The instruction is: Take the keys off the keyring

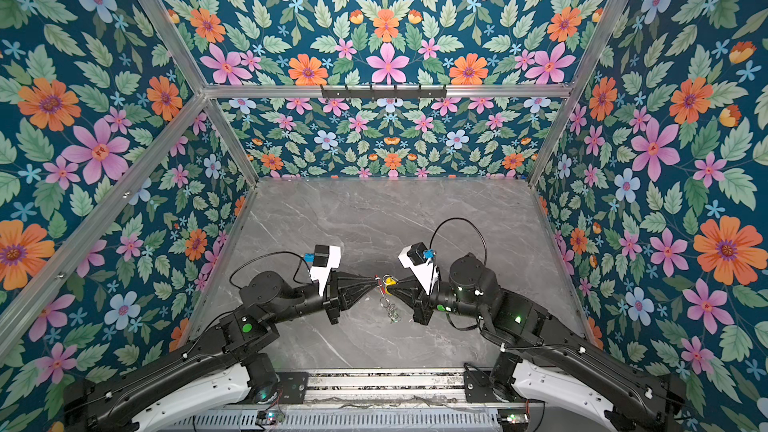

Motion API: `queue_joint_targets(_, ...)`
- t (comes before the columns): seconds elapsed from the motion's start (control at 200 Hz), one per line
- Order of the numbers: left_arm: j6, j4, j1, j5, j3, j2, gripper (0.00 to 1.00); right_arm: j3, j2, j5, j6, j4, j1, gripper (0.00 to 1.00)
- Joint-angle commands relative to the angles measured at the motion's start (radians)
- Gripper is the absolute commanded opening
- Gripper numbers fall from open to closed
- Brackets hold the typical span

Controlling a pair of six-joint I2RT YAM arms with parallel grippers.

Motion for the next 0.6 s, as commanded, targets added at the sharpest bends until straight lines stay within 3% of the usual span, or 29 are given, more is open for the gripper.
queue_joint_targets(0.0,0.02,-0.044,-0.001,-0.036,0.022,0.007,0.0,0.011,-0.001,0.042,-0.008,-0.01,0.0,0.0)
queue_joint_targets(0.6,0.032,-0.227,0.0,-0.06,0.087,0.05,0.0,0.101,0.046,0.089,-0.041,-0.107,0.0,0.0)
